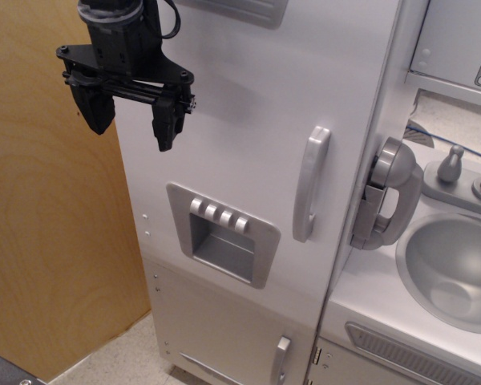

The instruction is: Open fridge

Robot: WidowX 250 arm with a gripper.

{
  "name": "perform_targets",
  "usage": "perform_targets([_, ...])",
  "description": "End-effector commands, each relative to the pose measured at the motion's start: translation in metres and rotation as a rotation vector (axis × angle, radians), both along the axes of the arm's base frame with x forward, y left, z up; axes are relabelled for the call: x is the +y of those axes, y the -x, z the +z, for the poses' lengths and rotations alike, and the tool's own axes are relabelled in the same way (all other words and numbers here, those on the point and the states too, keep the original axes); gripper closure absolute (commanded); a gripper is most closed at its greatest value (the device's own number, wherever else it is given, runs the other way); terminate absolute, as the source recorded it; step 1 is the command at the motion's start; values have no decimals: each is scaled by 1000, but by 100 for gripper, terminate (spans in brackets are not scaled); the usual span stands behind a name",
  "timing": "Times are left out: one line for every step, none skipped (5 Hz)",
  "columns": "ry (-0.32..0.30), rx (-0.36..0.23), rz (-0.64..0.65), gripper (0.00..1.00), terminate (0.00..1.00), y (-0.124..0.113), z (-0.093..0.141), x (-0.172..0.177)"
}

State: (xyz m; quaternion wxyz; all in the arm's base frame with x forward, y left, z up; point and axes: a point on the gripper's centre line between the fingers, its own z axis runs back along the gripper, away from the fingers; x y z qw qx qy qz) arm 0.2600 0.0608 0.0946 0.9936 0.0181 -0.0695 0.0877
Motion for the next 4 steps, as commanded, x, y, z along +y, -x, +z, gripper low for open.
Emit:
perform_targets([0, 0, 0, 0, 0, 0, 0, 0])
perform_targets([30, -48, -50, 0, 0, 7, 4, -29])
perform_targets([66, -97, -93, 0, 0, 10, 11, -65])
perform_targets([89, -110, -105, 0, 0, 0, 16, -97])
